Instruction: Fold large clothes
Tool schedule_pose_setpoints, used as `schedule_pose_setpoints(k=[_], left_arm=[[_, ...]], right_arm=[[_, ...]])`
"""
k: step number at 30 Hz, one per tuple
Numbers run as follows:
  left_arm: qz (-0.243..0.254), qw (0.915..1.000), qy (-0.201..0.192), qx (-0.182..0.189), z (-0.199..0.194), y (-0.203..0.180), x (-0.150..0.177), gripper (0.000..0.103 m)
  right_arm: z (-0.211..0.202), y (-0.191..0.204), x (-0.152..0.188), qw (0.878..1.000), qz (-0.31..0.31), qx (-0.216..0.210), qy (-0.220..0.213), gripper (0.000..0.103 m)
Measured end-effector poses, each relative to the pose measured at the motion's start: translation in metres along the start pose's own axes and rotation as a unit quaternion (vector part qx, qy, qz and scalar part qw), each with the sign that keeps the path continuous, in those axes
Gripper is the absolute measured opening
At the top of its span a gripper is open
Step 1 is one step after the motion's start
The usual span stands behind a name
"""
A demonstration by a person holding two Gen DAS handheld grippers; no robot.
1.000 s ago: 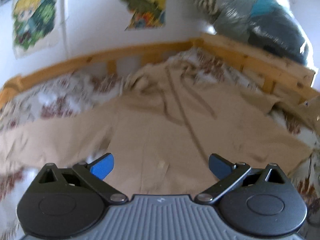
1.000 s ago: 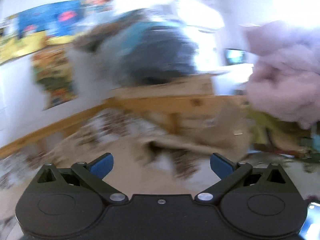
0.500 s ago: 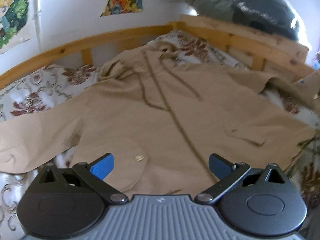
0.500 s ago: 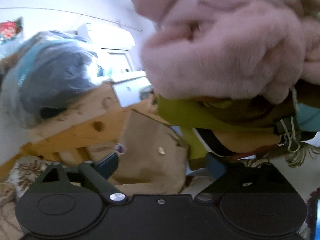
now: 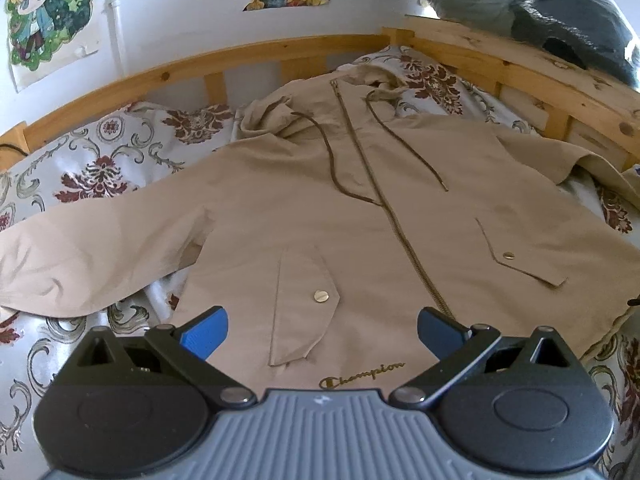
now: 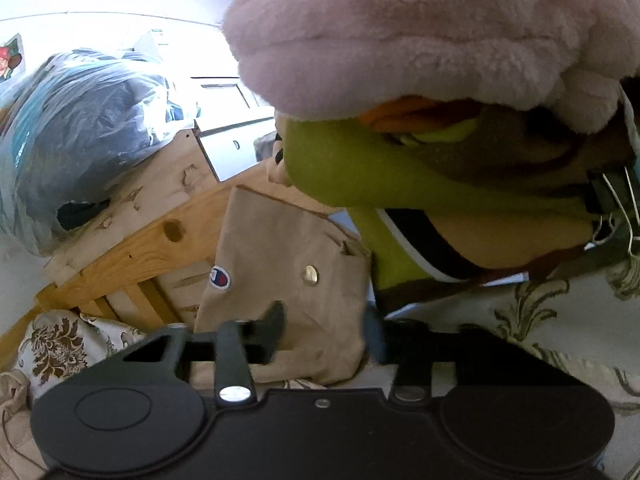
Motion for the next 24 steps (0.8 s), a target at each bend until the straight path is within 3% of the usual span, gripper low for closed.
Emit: schedule_pose_setpoints(k=[1, 7, 11, 16, 19, 24], left_arm=[[0.003, 1.0000, -0.003, 0.000, -0.002, 0.000, -0.001, 0.102], [0.007, 0.9992, -0.032, -0.021, -0.009, 0.002, -0.013, 0.102], [-0.034, 0.9984, -0.043, -0.009, -0.006, 0.008, -0.016, 0.102], [-0.051, 0.9973, -0.053, 0.005, -0.006, 0.023, -0.012, 0.102], [-0.052, 0.9963, -0.066, -0.018, -0.008, 0.040, -0.009, 0.102], [-0.077, 0.9940, -0.051, -0.059, -0.003, 0.077, 0.002, 0.102]], right_arm=[[-0.001, -0.002, -0.001, 1.000, 0.000, 0.002, -0.004, 0.003], [-0.024, 0.027, -0.006, 0.996, -0.050, -0.050, -0.046, 0.001], [-0.056, 0.079, -0.012, 0.980, -0.123, -0.123, -0.093, 0.001], [-0.106, 0.177, -0.030, 0.938, -0.190, -0.251, -0.147, 0.000], [-0.133, 0.242, -0.025, 0.911, -0.191, -0.335, -0.145, 0.000], [-0.186, 0.338, 0.027, 0.856, -0.199, -0.466, -0.101, 0.000]])
Point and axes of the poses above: each gripper's, at about its wrist camera, not at the fingertips, and z roughly the way its jaws point, y to its left, x to its underside, the point moved 9 cm from there along z, roughly the way its jaws point, and after that the axes turned 1 degree about -x, right-handed, at the moved point
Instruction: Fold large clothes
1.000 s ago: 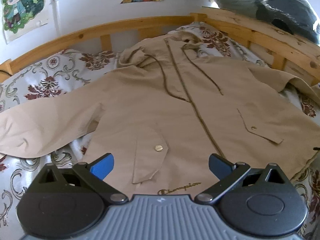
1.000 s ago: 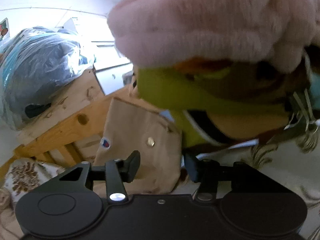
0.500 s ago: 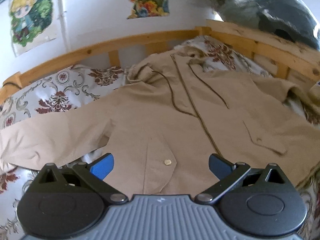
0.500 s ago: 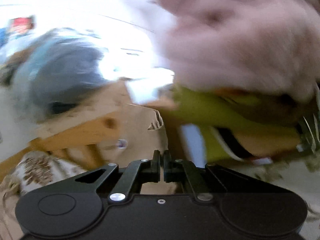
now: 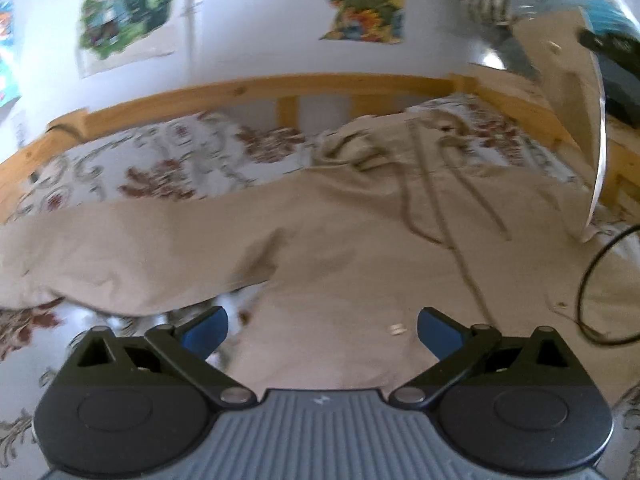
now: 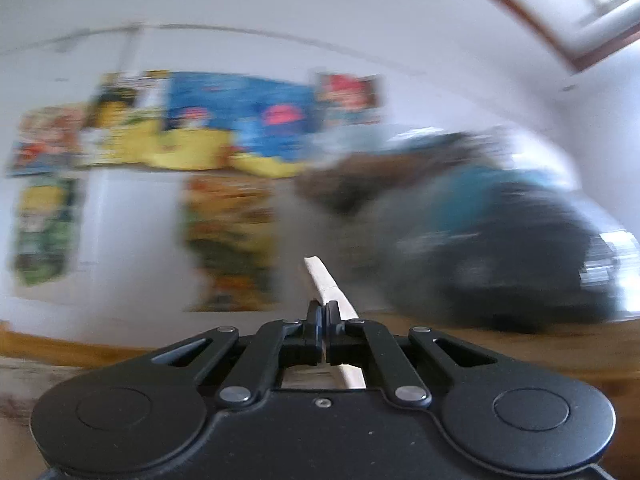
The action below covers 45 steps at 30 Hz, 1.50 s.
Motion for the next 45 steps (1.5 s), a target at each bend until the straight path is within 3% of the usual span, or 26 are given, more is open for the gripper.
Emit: schedule_pose_setpoints(k=[4, 8, 11, 13, 16, 19, 21, 23, 28, 33, 36, 38, 39, 44, 45], left_arm=[[-0.004, 0.9994, 0.011, -0.033, 0.005, 0.030, 0.007, 0.102], [-0.023, 0.9973, 0.018, -0.067, 0.009, 0.058, 0.014, 0.102], [-0.039, 0.9961, 0.023, -0.076, 0.013, 0.067, 0.016, 0.102], [-0.038, 0.9960, 0.018, -0.079, 0.015, 0.066, 0.014, 0.102], [-0.022, 0.9966, 0.004, -0.080, 0.017, 0.058, 0.009, 0.102], [-0.006, 0.9974, -0.009, -0.072, 0.025, 0.045, 0.001, 0.102], [0.002, 0.9981, -0.010, -0.060, 0.036, 0.034, -0.003, 0.102], [0.007, 0.9989, -0.010, -0.046, 0.053, 0.020, -0.006, 0.102], [0.022, 0.9993, -0.002, -0.030, 0.099, -0.011, -0.013, 0.102], [0.054, 0.9981, 0.006, -0.028, 0.126, -0.024, -0.016, 0.102], [0.059, 0.9978, 0.015, -0.028, 0.138, -0.025, -0.015, 0.102], [0.059, 0.9975, 0.025, -0.032, 0.146, -0.025, -0.013, 0.102], [0.056, 0.9974, 0.029, -0.035, 0.151, -0.025, -0.013, 0.102], [0.034, 0.9966, 0.063, -0.042, 0.170, -0.026, -0.008, 0.102], [0.033, 0.9959, 0.070, -0.048, 0.173, -0.025, -0.007, 0.102]], right_arm=[[0.022, 0.088, 0.028, 0.994, -0.009, -0.106, 0.038, 0.000], [0.034, 0.145, 0.079, 0.974, -0.023, -0.182, 0.131, 0.007], [0.023, 0.149, 0.104, 0.960, -0.022, -0.210, 0.183, 0.036], [0.010, 0.138, 0.110, 0.957, -0.024, -0.216, 0.193, 0.065], [-0.021, 0.095, 0.120, 0.958, -0.046, -0.199, 0.203, 0.082], [-0.031, 0.029, 0.125, 0.968, -0.058, -0.104, 0.220, 0.092], [-0.033, -0.026, 0.132, 0.969, -0.050, -0.005, 0.241, 0.092], [-0.031, -0.075, 0.142, 0.962, -0.035, 0.070, 0.263, 0.092], [-0.024, -0.155, 0.177, 0.949, 0.018, 0.152, 0.275, 0.078], [-0.011, -0.175, 0.199, 0.942, 0.046, 0.146, 0.299, 0.078], [-0.013, -0.161, 0.202, 0.938, 0.001, 0.114, 0.327, 0.077], [-0.017, -0.156, 0.208, 0.935, -0.058, 0.117, 0.330, 0.070], [-0.009, -0.151, 0.211, 0.932, -0.080, 0.120, 0.331, 0.061], [-0.014, -0.143, 0.221, 0.928, -0.149, 0.127, 0.316, 0.043], [-0.013, -0.142, 0.219, 0.930, -0.144, 0.122, 0.315, 0.032]])
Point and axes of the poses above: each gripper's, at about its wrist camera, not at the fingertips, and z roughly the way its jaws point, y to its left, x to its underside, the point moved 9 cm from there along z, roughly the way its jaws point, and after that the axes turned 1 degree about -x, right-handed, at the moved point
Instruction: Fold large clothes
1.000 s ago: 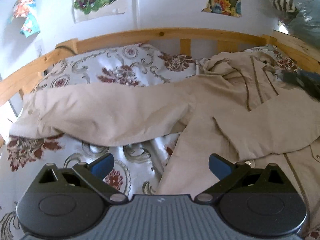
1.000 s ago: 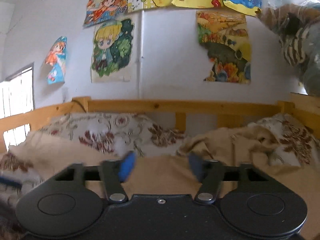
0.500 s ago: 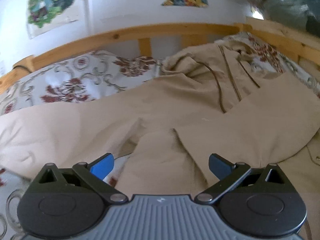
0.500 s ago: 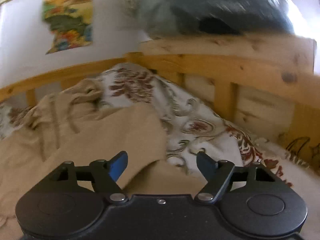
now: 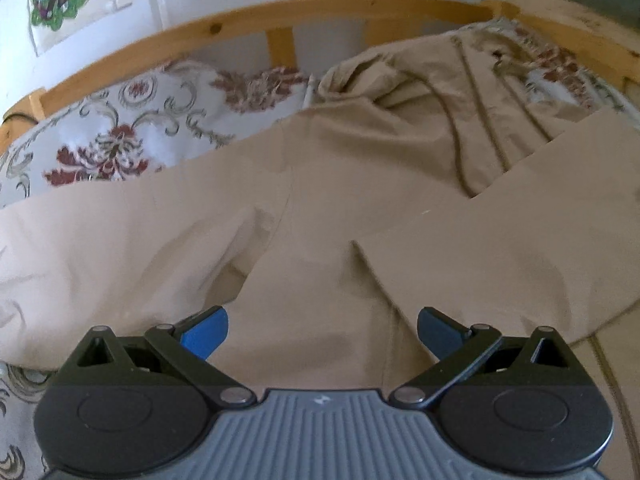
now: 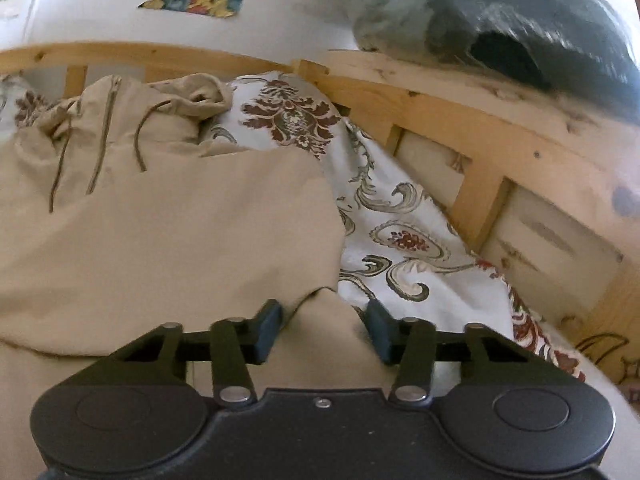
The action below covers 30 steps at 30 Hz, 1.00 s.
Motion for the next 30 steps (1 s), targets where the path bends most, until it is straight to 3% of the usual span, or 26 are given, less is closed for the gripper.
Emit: schedule_pose_setpoints(k=[1, 4, 9, 12, 15, 17, 19, 20, 25, 30], left_arm=[[-0.001, 1.0000, 0.007, -0.005, 0.002, 0.001, 0.001, 0.102], [-0.007, 0.9999, 0.011, -0.011, 0.000, 0.005, 0.003, 0.102], [-0.010, 0.9999, 0.002, -0.006, -0.015, 0.008, 0.004, 0.102], [-0.001, 1.0000, -0.002, -0.003, -0.019, 0.006, 0.007, 0.102], [-0.014, 0.9996, -0.002, 0.026, -0.023, 0.002, 0.007, 0.102], [-0.029, 0.9977, -0.012, 0.059, -0.025, -0.002, 0.002, 0.102], [-0.047, 0.9950, -0.014, 0.087, -0.022, -0.008, -0.001, 0.102], [-0.059, 0.9932, -0.010, 0.100, -0.019, -0.011, -0.003, 0.102], [-0.084, 0.9869, 0.010, 0.138, -0.002, -0.024, -0.006, 0.095], [-0.080, 0.9835, 0.047, 0.156, 0.016, -0.039, -0.001, 0.065]], right_arm=[[-0.003, -0.001, -0.001, 1.000, 0.006, -0.006, -0.001, 0.022], [-0.006, -0.001, -0.005, 1.000, 0.019, -0.017, -0.003, 0.007], [-0.035, 0.002, -0.021, 0.999, -0.032, 0.016, -0.030, 0.004], [-0.029, 0.002, -0.012, 0.999, -0.039, 0.018, -0.008, 0.006], [-0.025, -0.009, -0.008, 1.000, 0.005, 0.006, 0.006, 0.016], [-0.033, -0.019, -0.015, 0.999, 0.044, -0.004, -0.014, 0.033], [-0.039, -0.026, -0.022, 0.996, 0.078, -0.012, -0.042, 0.063], [-0.040, -0.029, -0.024, 0.994, 0.090, -0.012, -0.054, 0.068], [-0.030, -0.033, -0.020, 0.992, 0.104, 0.009, -0.075, 0.071], [-0.025, -0.032, -0.017, 0.991, 0.112, 0.014, -0.078, 0.079]])
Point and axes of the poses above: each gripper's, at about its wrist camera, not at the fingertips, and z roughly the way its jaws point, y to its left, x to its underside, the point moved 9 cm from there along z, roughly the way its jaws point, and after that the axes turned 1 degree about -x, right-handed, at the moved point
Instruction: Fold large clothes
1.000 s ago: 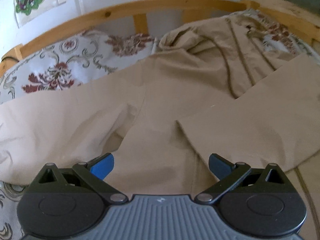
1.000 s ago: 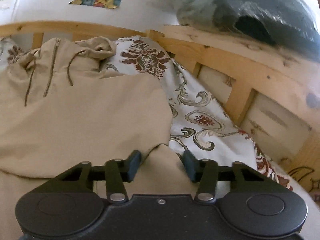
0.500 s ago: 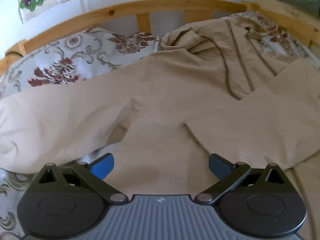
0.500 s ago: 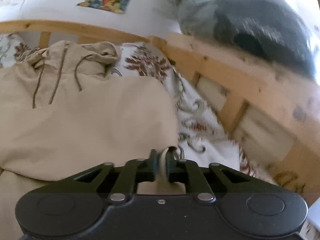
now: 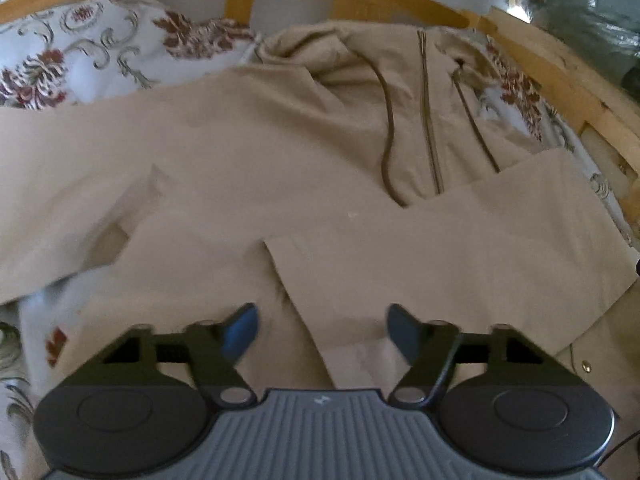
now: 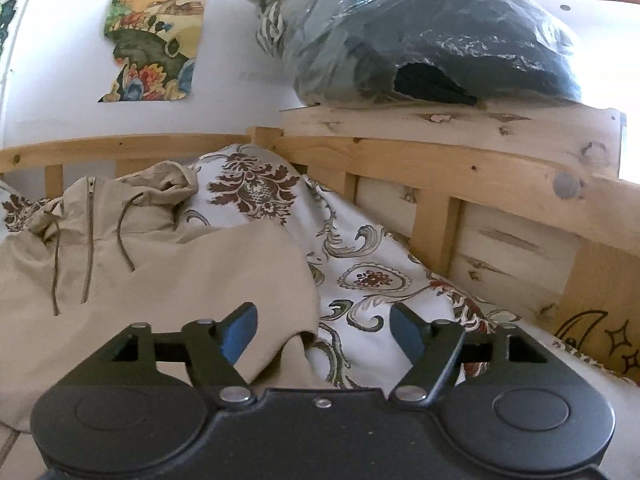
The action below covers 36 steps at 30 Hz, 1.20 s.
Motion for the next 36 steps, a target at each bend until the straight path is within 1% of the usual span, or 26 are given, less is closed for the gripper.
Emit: schedule_pose_setpoints(k=[1, 3, 5, 6, 7, 8, 9, 11, 13, 14, 18, 20, 21, 22, 23, 25, 26, 27, 28, 30, 31, 32, 34, 36], left_arm=[[0.004, 1.0000, 0.001, -0.007, 0.002, -0.002, 0.001, 0.065], [0.022, 0.9996, 0.002, -0.019, 0.003, -0.005, 0.004, 0.061], [0.042, 0.9983, 0.007, -0.038, 0.004, -0.005, 0.005, 0.040], [0.046, 0.9980, 0.008, -0.043, 0.001, -0.003, 0.004, 0.036], [0.045, 0.9978, 0.007, -0.047, -0.002, -0.002, 0.003, 0.019], [0.044, 0.9972, 0.007, -0.060, -0.005, 0.002, 0.001, 0.003], [0.045, 0.9967, 0.007, -0.067, -0.008, 0.004, -0.003, 0.000], [0.045, 0.9976, -0.007, -0.052, -0.018, 0.003, -0.008, 0.000], [0.051, 0.9972, -0.024, -0.049, -0.030, -0.001, -0.013, 0.000], [0.056, 0.9968, -0.030, -0.048, -0.036, -0.004, -0.014, 0.000], [0.078, 0.9926, -0.057, -0.074, -0.061, -0.008, -0.015, 0.000], [0.092, 0.9877, -0.075, -0.102, -0.071, -0.004, -0.016, 0.000], [0.089, 0.9866, -0.081, -0.111, -0.074, 0.000, -0.017, 0.000], [0.082, 0.9868, -0.084, -0.112, -0.076, 0.005, -0.019, 0.000], [0.077, 0.9893, -0.080, -0.095, -0.075, 0.007, -0.019, 0.000], [0.055, 0.9968, -0.047, -0.032, -0.068, 0.006, -0.012, 0.000], [0.038, 0.9988, -0.030, -0.004, -0.064, 0.006, -0.006, 0.000], [0.024, 0.9995, -0.011, 0.014, -0.058, 0.005, 0.000, 0.000], [0.019, 0.9997, -0.003, 0.017, -0.054, 0.004, 0.004, 0.000], [0.017, 0.9995, 0.009, 0.026, -0.045, 0.002, 0.012, 0.010], [0.018, 0.9993, 0.016, 0.028, -0.041, 0.000, 0.015, 0.025], [0.017, 0.9992, 0.020, 0.030, -0.038, -0.001, 0.017, 0.043], [0.012, 0.9992, 0.016, 0.036, -0.034, -0.003, 0.018, 0.060], [0.003, 0.9985, 0.023, 0.049, -0.028, -0.006, 0.018, 0.061]], right_arm=[[0.001, 0.000, 0.001, 1.000, 0.000, -0.001, 0.002, 0.079], [0.001, 0.002, 0.005, 1.000, -0.003, 0.001, 0.006, 0.080], [0.002, 0.002, 0.007, 1.000, -0.006, 0.006, 0.010, 0.082], [0.003, 0.001, 0.007, 1.000, -0.012, 0.013, 0.013, 0.085], [0.003, -0.001, 0.006, 0.999, -0.020, 0.023, 0.015, 0.088], [0.002, -0.002, 0.006, 0.999, -0.028, 0.032, 0.014, 0.090], [0.001, -0.004, 0.003, 0.999, -0.033, 0.040, 0.010, 0.091], [-0.002, -0.007, -0.002, 0.998, -0.032, 0.045, 0.002, 0.094], [-0.005, -0.009, -0.006, 0.999, -0.028, 0.042, -0.006, 0.098], [-0.006, -0.009, -0.006, 0.999, -0.029, 0.041, -0.008, 0.098], [-0.008, -0.007, -0.007, 0.999, -0.033, 0.035, -0.008, 0.098], [-0.010, -0.004, -0.007, 0.999, -0.039, 0.026, -0.005, 0.098], [-0.010, -0.001, -0.006, 0.999, -0.043, 0.020, -0.002, 0.099], [-0.011, 0.001, -0.005, 0.999, -0.048, 0.019, 0.000, 0.099], [-0.012, 0.003, -0.004, 0.998, -0.056, 0.021, 0.003, 0.099], [-0.010, 0.005, -0.001, 0.997, -0.070, 0.028, 0.009, 0.099], [-0.009, 0.005, 0.000, 0.997, -0.071, 0.029, 0.012, 0.100], [-0.008, 0.005, 0.001, 0.997, -0.069, 0.027, 0.014, 0.100], [-0.007, 0.006, 0.002, 0.997, -0.067, 0.025, 0.016, 0.100], [-0.006, 0.007, 0.004, 0.997, -0.069, 0.025, 0.019, 0.100], [-0.005, 0.007, 0.005, 0.997, -0.071, 0.025, 0.020, 0.100], [-0.004, 0.008, 0.005, 0.997, -0.072, 0.025, 0.020, 0.100], [-0.003, 0.008, 0.007, 0.997, -0.072, 0.026, 0.021, 0.100], [-0.003, 0.008, 0.009, 0.997, -0.070, 0.028, 0.022, 0.100]])
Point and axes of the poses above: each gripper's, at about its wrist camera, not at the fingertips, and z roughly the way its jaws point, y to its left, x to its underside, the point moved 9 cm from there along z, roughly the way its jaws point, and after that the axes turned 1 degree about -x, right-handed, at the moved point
